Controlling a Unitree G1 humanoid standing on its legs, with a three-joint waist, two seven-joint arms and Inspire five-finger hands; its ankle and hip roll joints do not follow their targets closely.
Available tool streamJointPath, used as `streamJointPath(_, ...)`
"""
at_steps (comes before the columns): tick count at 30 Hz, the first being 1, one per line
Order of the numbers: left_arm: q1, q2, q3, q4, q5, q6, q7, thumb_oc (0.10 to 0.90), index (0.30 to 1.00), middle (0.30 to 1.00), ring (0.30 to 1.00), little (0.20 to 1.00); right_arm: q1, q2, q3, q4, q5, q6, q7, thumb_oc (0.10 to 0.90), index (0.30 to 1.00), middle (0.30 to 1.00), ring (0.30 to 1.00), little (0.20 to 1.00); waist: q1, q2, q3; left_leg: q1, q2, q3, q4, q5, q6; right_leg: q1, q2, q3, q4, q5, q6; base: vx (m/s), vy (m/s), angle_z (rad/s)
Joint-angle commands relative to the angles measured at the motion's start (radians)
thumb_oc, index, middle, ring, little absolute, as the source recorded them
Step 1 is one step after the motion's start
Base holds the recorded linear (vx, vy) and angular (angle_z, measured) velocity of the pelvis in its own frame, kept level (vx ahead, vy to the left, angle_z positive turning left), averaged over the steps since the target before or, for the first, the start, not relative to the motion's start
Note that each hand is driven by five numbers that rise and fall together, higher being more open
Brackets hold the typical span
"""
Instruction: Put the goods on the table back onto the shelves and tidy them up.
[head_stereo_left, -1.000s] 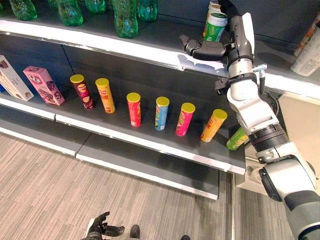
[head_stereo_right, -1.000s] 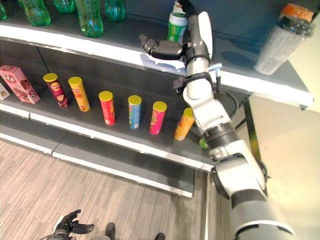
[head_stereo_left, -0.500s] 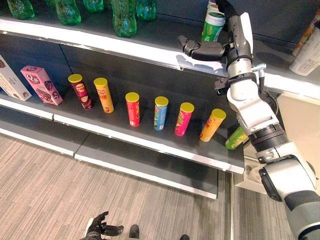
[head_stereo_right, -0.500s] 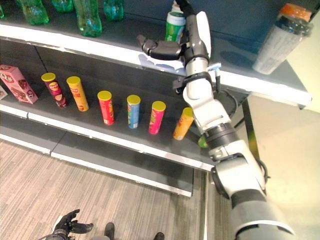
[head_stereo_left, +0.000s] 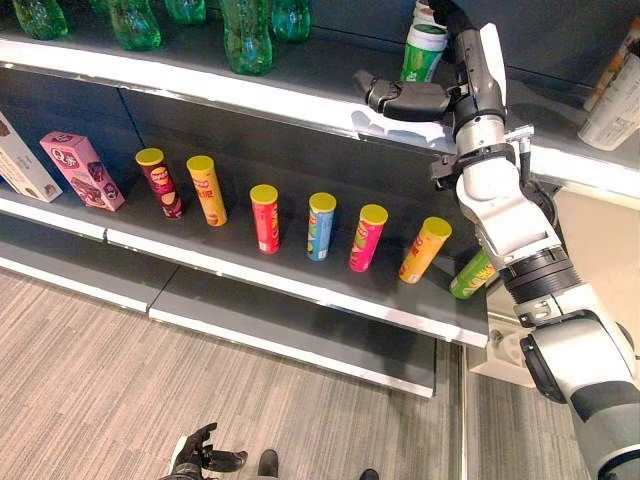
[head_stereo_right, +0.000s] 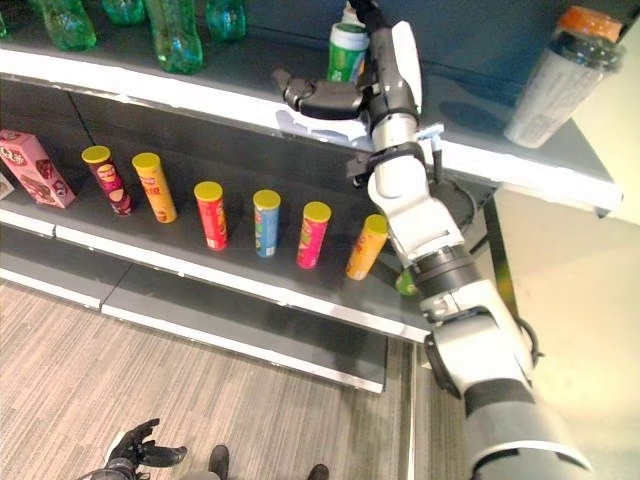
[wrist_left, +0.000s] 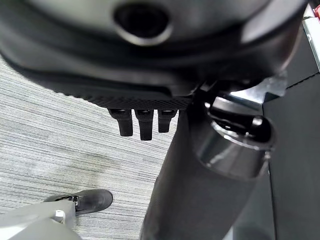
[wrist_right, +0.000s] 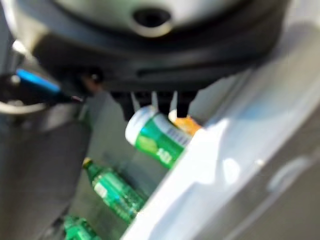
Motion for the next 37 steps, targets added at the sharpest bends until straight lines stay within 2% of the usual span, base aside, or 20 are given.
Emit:
streamJointPath(1, -0.03, 0.059, -0.003, -0.037, 0.026, -0.034, 0.013, 0.8, 0.9, 0.9, 0.9, 0.9, -0.077, -0.103, -0.012, -0.104, -0.074, -0.072, -0.066, 0.8, 0.9, 0.9, 0.9, 0.9, 0.02, -0.059, -0.017, 0.02, -0.017, 0.058, 0.002, -0.125, 0.007, 0.026, -0.15, -0.012, 0.052, -0.015, 0.108, 0.0, 0.0, 0.0)
streamJointPath(9, -0.038, 0.051, 0.004, -0.048, 0.046, -0.039, 0.016, 0.8, 0.9, 0.9, 0.9, 0.9, -0.024, -0.189, -0.097, -0.329, -0.18, -0.1, -0.11, 0.8, 0.9, 0.9, 0.9, 0.9, 0.006, -0.057, -0.022, 0.025, -0.014, 0.061, 0.002, -0.129, 0.007, 0.025, -0.146, -0.005, 0.054, -0.024, 0.108, 0.0, 0.0, 0.0)
streamJointPath(13, -0.039, 0.048, 0.004, -0.044, 0.053, -0.042, 0.016, 0.8, 0.9, 0.9, 0.9, 0.9, 0.019, -0.204, -0.124, -0.417, -0.161, -0.133, -0.097, 0.8, 0.9, 0.9, 0.9, 0.9, -0.004, -0.057, -0.024, 0.028, -0.011, 0.063, 0.002, -0.128, 0.005, 0.023, -0.145, 0.001, 0.053, -0.026, 0.107, -0.01, -0.008, -0.02)
streamJointPath(14, -0.034, 0.047, 0.012, -0.046, 0.051, -0.046, 0.01, 0.8, 0.9, 0.9, 0.9, 0.9, 0.073, -0.212, -0.131, -0.493, -0.054, -0.193, -0.036, 0.8, 0.9, 0.9, 0.9, 0.9, -0.01, -0.056, -0.025, 0.029, -0.009, 0.069, 0.002, -0.127, 0.003, 0.024, -0.142, 0.002, 0.049, -0.027, 0.106, -0.02, -0.032, -0.03)
streamJointPath(15, -0.019, 0.046, 0.021, -0.06, 0.049, -0.056, -0.017, 0.8, 0.9, 0.9, 0.9, 0.9, 0.146, -0.259, -0.132, -0.564, 0.098, -0.256, 0.062, 0.8, 0.9, 0.9, 0.9, 0.9, -0.017, -0.056, -0.028, 0.03, -0.004, 0.077, 0.002, -0.125, -0.002, 0.025, -0.139, 0.004, 0.044, -0.026, 0.107, -0.02, -0.03, 0.0)
streamJointPath(16, -0.018, 0.047, 0.02, -0.06, 0.049, -0.057, -0.018, 0.8, 0.9, 0.9, 0.9, 0.9, 0.151, -0.261, -0.137, -0.566, 0.102, -0.256, 0.065, 0.8, 0.9, 0.9, 0.9, 0.9, -0.015, -0.056, -0.029, 0.03, -0.004, 0.076, 0.002, -0.125, -0.002, 0.025, -0.139, 0.003, 0.043, -0.026, 0.107, -0.01, -0.026, -0.04)
streamJointPath(17, -0.012, 0.045, 0.022, -0.062, 0.052, -0.06, -0.031, 0.8, 0.9, 0.9, 0.9, 0.9, 0.187, -0.272, -0.145, -0.6, 0.178, -0.289, 0.108, 0.8, 0.9, 0.9, 0.9, 0.9, -0.019, -0.055, -0.029, 0.031, -0.001, 0.079, 0.002, -0.124, -0.004, 0.025, -0.138, 0.004, 0.041, -0.026, 0.107, 0.0, -0.036, -0.08)
streamJointPath(18, -0.004, 0.043, 0.02, -0.066, 0.056, -0.066, -0.049, 0.8, 0.9, 0.9, 0.9, 0.9, 0.252, -0.276, -0.156, -0.645, 0.294, -0.323, 0.198, 0.8, 0.9, 0.9, 0.9, 0.9, -0.019, -0.052, -0.029, 0.038, 0.004, 0.082, 0.002, -0.128, -0.009, 0.031, -0.133, 0.003, 0.037, -0.028, 0.109, 0.0, -0.044, -0.12)
streamJointPath(19, -0.002, 0.044, 0.019, -0.063, 0.059, -0.072, -0.061, 0.8, 0.9, 0.9, 0.9, 0.9, 0.305, -0.288, -0.174, -0.678, 0.359, -0.34, 0.239, 0.8, 0.9, 0.9, 0.9, 0.9, -0.021, -0.053, -0.033, 0.033, 0.004, 0.084, 0.002, -0.124, -0.01, 0.029, -0.134, -0.001, 0.032, -0.025, 0.11, 0.0, -0.071, -0.1)
streamJointPath(20, -0.003, 0.041, 0.021, -0.067, 0.075, -0.082, -0.087, 0.8, 0.9, 0.9, 0.9, 0.9, 0.434, -0.288, -0.201, -0.746, 0.481, -0.352, 0.356, 0.8, 0.9, 0.9, 0.9, 0.9, -0.03, -0.044, -0.033, 0.034, 0.008, 0.09, 0.002, -0.122, -0.016, 0.028, -0.131, -0.002, 0.027, -0.024, 0.114, -0.01, -0.055, -0.07)
streamJointPath(23, -0.018, 0.049, 0.013, -0.05, 0.101, -0.094, -0.105, 0.8, 0.9, 0.9, 0.9, 0.9, 0.576, -0.246, -0.231, -0.799, 0.611, -0.339, 0.475, 0.8, 0.9, 0.9, 0.9, 0.9, -0.041, -0.032, -0.033, 0.035, 0.014, 0.1, 0.002, -0.119, -0.021, 0.023, -0.127, 0.003, 0.021, -0.022, 0.115, -0.01, -0.058, -0.07)
streamJointPath(26, -0.04, 0.07, 0.018, -0.044, 0.126, -0.106, -0.132, 0.8, 0.9, 0.9, 0.9, 0.9, 0.736, -0.219, -0.234, -0.847, 0.677, -0.295, 0.584, 0.8, 0.9, 0.9, 0.9, 0.9, -0.067, -0.011, -0.034, 0.031, 0.024, 0.121, 0.002, -0.108, -0.028, 0.009, -0.121, 0.02, 0.013, -0.02, 0.114, -0.02, -0.053, -0.18)
streamJointPath(27, -0.04, 0.071, 0.017, -0.044, 0.126, -0.106, -0.132, 0.8, 0.9, 0.9, 0.9, 0.9, 0.738, -0.219, -0.236, -0.848, 0.678, -0.294, 0.585, 0.8, 0.9, 0.9, 0.9, 0.9, -0.066, -0.01, -0.035, 0.03, 0.025, 0.122, 0.002, -0.108, -0.028, 0.008, -0.121, 0.02, 0.013, -0.02, 0.114, -0.03, -0.057, -0.25)
streamJointPath(28, -0.044, 0.076, 0.021, -0.044, 0.127, -0.11, -0.154, 0.8, 0.9, 0.9, 0.9, 0.9, 0.797, -0.259, -0.218, -0.862, 0.668, -0.265, 0.636, 0.8, 0.9, 0.9, 0.9, 0.9, -0.079, -0.003, -0.036, 0.03, 0.028, 0.132, 0.002, -0.104, -0.032, 0.004, -0.118, 0.028, 0.01, -0.019, 0.113, -0.01, -0.041, -0.16)
streamJointPath(30, -0.047, 0.078, 0.021, -0.05, 0.128, -0.114, -0.167, 0.8, 0.9, 0.9, 0.9, 0.9, 0.846, -0.277, -0.209, -0.855, 0.661, -0.25, 0.661, 0.8, 0.9, 0.9, 0.9, 0.9, -0.084, 0.002, -0.036, 0.032, 0.032, 0.139, 0.002, -0.103, -0.035, 0.002, -0.115, 0.033, 0.008, -0.019, 0.112, -0.01, -0.034, -0.16)
streamJointPath(31, -0.066, 0.07, 0.014, -0.034, 0.138, -0.118, -0.184, 0.8, 0.9, 0.9, 0.9, 0.9, 0.972, -0.266, -0.183, -0.798, 0.626, -0.218, 0.698, 0.8, 0.9, 0.9, 0.9, 0.9, -0.103, 0.013, -0.034, 0.043, 0.042, 0.153, 0.002, -0.103, -0.043, 0.004, -0.107, 0.044, 0.006, -0.024, 0.109, 0.0, -0.029, -0.25)
streamJointPath(32, -0.073, 0.067, 0.014, -0.035, 0.139, -0.12, -0.187, 0.8, 0.9, 0.9, 0.9, 0.9, 1.018, -0.262, -0.17, -0.774, 0.592, -0.204, 0.709, 0.8, 0.9, 0.9, 0.9, 0.9, -0.109, 0.016, -0.034, 0.046, 0.046, 0.156, 0.002, -0.103, -0.045, 0.006, -0.104, 0.046, 0.006, -0.027, 0.107, 0.0, -0.045, -0.2)
streamJointPath(35, -0.095, 0.049, 0.005, -0.024, 0.126, -0.119, -0.187, 0.8, 0.9, 0.9, 0.9, 0.9, 1.095, -0.216, -0.129, -0.639, 0.455, -0.194, 0.692, 0.8, 0.9, 0.9, 0.9, 0.9, -0.125, 0.021, -0.029, 0.051, 0.056, 0.16, 0.002, -0.101, -0.05, 0.011, -0.095, 0.05, 0.006, -0.033, 0.102, 0.0, -0.031, -0.11)
streamJointPath(36, -0.096, 0.049, 0.006, -0.024, 0.126, -0.119, -0.187, 0.8, 0.9, 0.9, 0.9, 0.9, 1.094, -0.216, -0.128, -0.638, 0.455, -0.195, 0.692, 0.8, 0.9, 0.9, 0.9, 0.9, -0.126, 0.02, -0.031, 0.048, 0.055, 0.159, 0.002, -0.099, -0.049, 0.008, -0.096, 0.05, 0.006, -0.031, 0.102, 0.0, -0.021, -0.11)
streamJointPath(37, -0.107, 0.044, -0.002, -0.019, 0.123, -0.121, -0.183, 0.8, 0.9, 0.9, 0.9, 0.9, 1.104, -0.181, -0.111, -0.574, 0.411, -0.197, 0.674, 0.8, 0.9, 0.9, 0.9, 0.9, -0.131, 0.022, -0.029, 0.05, 0.058, 0.159, 0.002, -0.098, -0.051, 0.009, -0.093, 0.051, 0.006, -0.034, 0.1, -0.01, -0.015, -0.1)
